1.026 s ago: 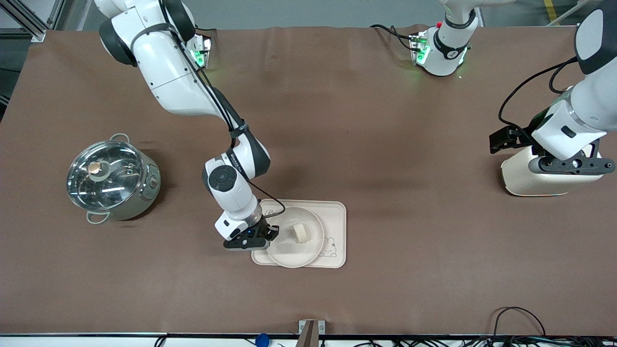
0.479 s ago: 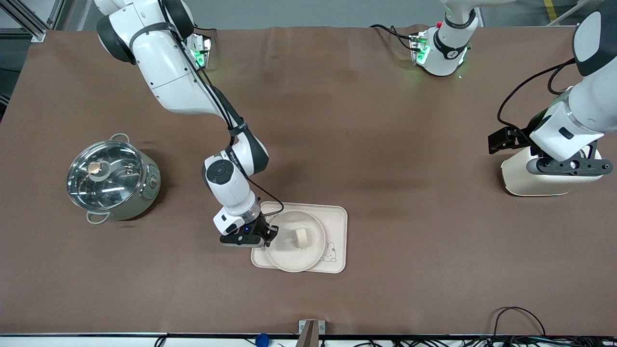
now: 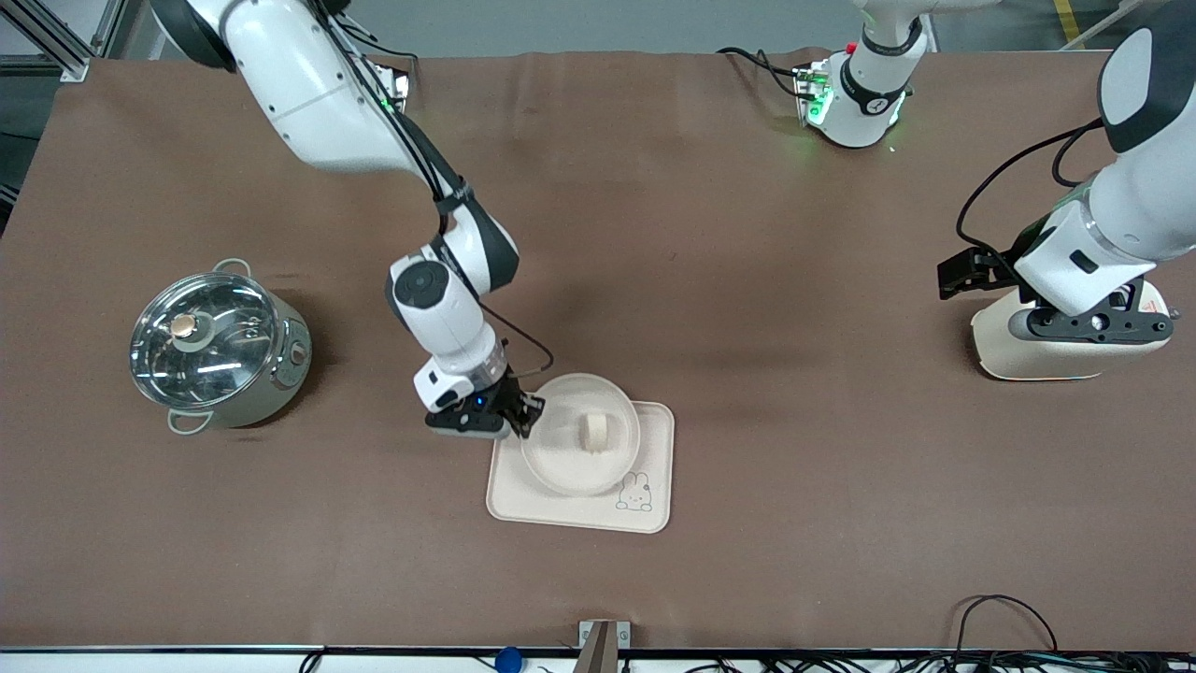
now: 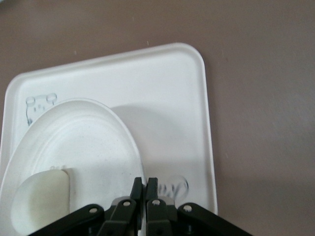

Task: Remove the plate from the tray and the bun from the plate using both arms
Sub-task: 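Carry the plate with the bun off the tray onto the table, then release the plate with the right gripper while the left gripper reaches the plate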

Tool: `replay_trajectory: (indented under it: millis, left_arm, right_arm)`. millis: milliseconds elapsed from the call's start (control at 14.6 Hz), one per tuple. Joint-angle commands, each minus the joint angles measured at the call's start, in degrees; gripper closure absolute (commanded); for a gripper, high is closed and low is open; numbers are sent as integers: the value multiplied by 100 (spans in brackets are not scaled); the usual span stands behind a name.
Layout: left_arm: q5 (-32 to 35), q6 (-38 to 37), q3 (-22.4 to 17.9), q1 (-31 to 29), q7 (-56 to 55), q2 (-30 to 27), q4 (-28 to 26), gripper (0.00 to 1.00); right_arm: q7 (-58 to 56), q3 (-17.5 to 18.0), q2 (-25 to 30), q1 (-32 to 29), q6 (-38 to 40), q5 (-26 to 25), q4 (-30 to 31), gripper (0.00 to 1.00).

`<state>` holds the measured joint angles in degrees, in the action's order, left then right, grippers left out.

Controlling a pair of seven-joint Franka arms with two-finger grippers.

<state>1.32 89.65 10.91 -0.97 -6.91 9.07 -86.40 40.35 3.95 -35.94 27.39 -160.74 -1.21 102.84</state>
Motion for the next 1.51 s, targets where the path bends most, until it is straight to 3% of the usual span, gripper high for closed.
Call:
replay_trajectory:
  millis: [0, 342, 616, 684, 889, 1026, 1095, 1300, 1437]
  left_arm:
    - [-9, -44, 43, 158, -467, -11, -69, 0]
    - [-9, -44, 131, 492, -1547, 138, -254, 0]
    - [-9, 78, 157, 957, -2725, 498, -316, 0]
    - [-9, 175, 157, 1054, -2945, 586, -324, 0]
    - [-18, 482, 157, 1396, -3771, 911, -324, 0]
    - [-18, 772, 157, 1712, -4377, 1166, -324, 0]
    - [-18, 947, 157, 1871, -4658, 1280, -324, 0]
    - [-27, 1466, 157, 2284, -5388, 1631, -316, 0]
    - [-53, 1914, 157, 2565, -6064, 1860, -307, 0]
  right_arm:
    - [69, 106, 1008, 134, -438, -107, 1534, 100]
    - [183, 106, 1414, 635, -1441, -99, 2845, 100]
    - [219, 97, 1397, 803, -1689, -99, 3075, 99]
    - [227, 97, 1388, 776, -1689, -99, 3067, 94]
    - [210, 80, 1370, 724, -1689, -107, 3031, 49]
    - [201, 62, 1370, 654, -1689, -107, 2970, 33]
    - [210, 62, 1370, 592, -1680, -107, 2900, 19]
    - [148, 71, 1458, 329, -1575, -107, 2645, 0]
    - [148, 62, 1510, 241, -1138, -107, 2400, 0]
